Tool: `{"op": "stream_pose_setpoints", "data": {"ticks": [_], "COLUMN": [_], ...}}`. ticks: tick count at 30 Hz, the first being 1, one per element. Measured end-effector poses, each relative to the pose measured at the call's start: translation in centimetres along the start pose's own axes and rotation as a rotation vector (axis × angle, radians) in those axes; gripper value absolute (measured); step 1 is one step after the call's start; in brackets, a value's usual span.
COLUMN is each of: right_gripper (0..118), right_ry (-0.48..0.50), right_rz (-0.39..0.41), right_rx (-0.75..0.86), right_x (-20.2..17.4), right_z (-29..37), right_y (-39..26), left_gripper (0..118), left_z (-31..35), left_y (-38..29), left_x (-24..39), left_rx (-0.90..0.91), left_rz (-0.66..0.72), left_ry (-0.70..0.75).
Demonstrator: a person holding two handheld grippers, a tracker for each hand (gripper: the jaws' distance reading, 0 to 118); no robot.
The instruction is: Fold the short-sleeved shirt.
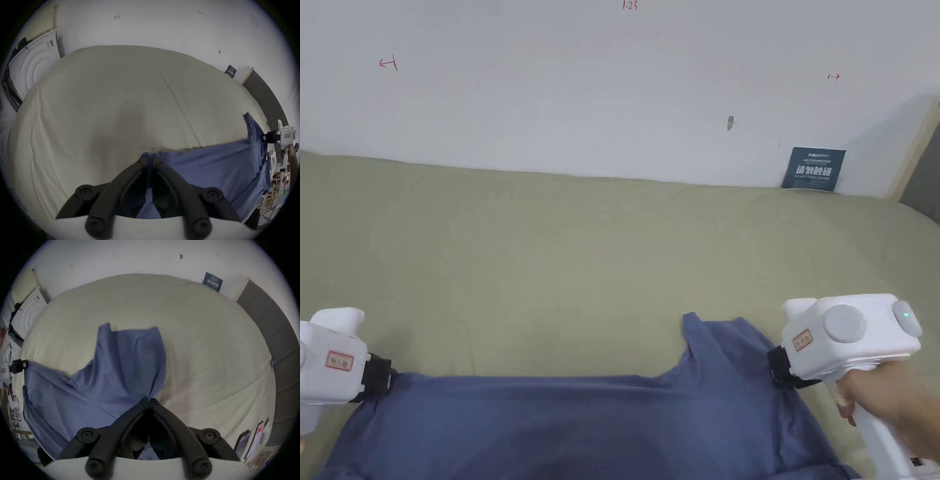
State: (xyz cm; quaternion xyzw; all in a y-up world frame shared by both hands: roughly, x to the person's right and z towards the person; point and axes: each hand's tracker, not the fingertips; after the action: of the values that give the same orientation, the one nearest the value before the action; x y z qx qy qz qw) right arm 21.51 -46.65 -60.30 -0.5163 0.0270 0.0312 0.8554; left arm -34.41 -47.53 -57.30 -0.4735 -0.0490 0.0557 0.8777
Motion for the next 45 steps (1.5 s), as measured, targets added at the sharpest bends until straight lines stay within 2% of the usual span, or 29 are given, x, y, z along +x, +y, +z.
{"op": "stream_pose_setpoints", "data": {"ticks": [7,11,17,20,24,30,32,35,36,37,38,39,40,41,45], "right_gripper": [0,0,0,0,0,0,0,1,5,17,49,79,101,105,101], "right_ry": [0.096,0.119,0.147,0.169,0.2,0.187,0.179,0.126,0.123,0.119,0.11,0.1,0.093,0.083,0.057], "right_rz": [0.008,0.057,-0.012,-0.037,-0.104,-0.201,-0.199,-0.112,-0.104,-0.099,-0.094,-0.091,-0.088,-0.085,-0.1], "right_rx": [0.147,0.19,0.217,0.189,0.058,0.0,-0.006,-0.014,-0.003,0.0,0.007,0.022,0.034,0.055,0.206], "right_x": [1.2,1.6,1.4,1.7,2.5,3.8,3.4,2.6,2.3,2.2,2.5,2.6,2.6,2.6,1.2], "right_z": [9.4,13.6,17.5,17.4,15.1,11.9,11.2,10.3,10.6,10.9,11.1,11.9,12.7,13.6,17.5], "right_y": [-2.9,-5.9,-13.4,-17.9,-23.5,-27.1,-27.1,-26.9,-26.7,-26.5,-26.4,-26.2,-26.0,-25.8,-24.5], "left_gripper": [6,6,6,6,6,6,6,7,13,31,72,95,102,101,101], "left_z": [8.4,12.6,16.4,17.0,15.7,13.1,12.4,12.6,12.8,13.0,13.7,14.3,14.9,15.9,19.6], "left_y": [-1.9,-4.6,-10.4,-13.7,-18.5,-23.3,-23.8,-23.4,-23.1,-22.9,-22.7,-22.4,-22.2,-22.2,-20.2], "left_x": [-0.3,-0.7,-2.0,-2.5,-2.9,-3.7,-3.9,-3.7,-3.6,-3.6,-3.4,-3.3,-3.3,-3.2,-1.9], "left_rx": [0.111,0.143,0.176,0.162,0.083,-0.01,-0.011,0.031,0.036,0.036,0.037,0.045,0.045,0.059,0.155], "left_rz": [-0.046,-0.067,-0.023,-0.023,0.015,0.068,0.101,0.126,0.127,0.129,0.12,0.109,0.109,0.111,0.127], "left_ry": [-0.076,-0.097,-0.118,-0.126,-0.111,-0.075,-0.073,-0.076,-0.076,-0.078,-0.052,-0.021,-0.016,-0.019,-0.031]}}
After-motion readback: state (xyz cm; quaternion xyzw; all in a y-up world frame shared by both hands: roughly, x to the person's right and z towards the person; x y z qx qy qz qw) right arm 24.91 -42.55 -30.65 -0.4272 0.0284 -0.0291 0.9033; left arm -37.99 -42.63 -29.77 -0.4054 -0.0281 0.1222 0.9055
